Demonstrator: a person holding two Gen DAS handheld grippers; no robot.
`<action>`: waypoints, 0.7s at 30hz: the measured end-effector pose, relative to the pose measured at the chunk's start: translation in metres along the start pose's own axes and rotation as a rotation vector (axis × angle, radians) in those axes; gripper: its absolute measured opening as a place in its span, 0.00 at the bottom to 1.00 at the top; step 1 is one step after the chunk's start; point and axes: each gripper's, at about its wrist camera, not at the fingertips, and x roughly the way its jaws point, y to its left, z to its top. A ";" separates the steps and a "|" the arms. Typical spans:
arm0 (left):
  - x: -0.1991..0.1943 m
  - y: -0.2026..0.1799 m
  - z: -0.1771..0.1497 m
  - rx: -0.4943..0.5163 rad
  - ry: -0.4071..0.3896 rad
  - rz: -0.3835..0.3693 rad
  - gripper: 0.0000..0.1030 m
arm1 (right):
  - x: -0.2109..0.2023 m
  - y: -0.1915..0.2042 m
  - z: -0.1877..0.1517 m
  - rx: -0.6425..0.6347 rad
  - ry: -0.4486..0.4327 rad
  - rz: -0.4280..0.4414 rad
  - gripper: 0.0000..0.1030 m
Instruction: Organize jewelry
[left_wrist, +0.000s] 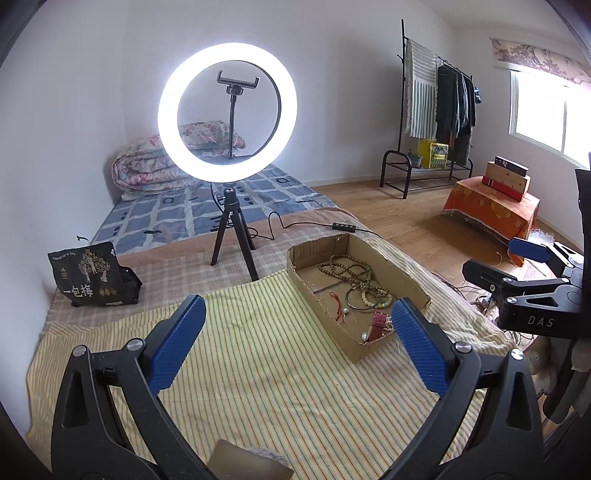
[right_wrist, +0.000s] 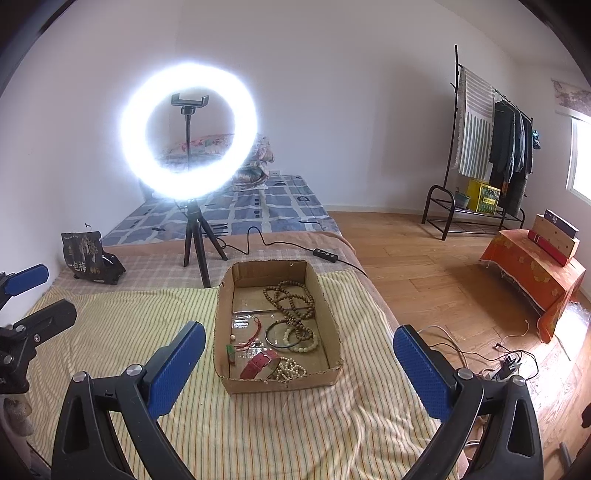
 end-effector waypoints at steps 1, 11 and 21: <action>0.000 -0.001 0.000 0.001 0.002 0.005 1.00 | 0.000 0.000 0.000 0.001 0.000 0.001 1.00; 0.000 -0.004 -0.004 0.007 0.017 0.015 1.00 | 0.003 0.000 -0.001 0.003 -0.005 -0.010 1.00; 0.002 -0.004 -0.005 0.008 0.030 0.017 1.00 | 0.005 -0.002 -0.003 0.009 -0.002 -0.012 1.00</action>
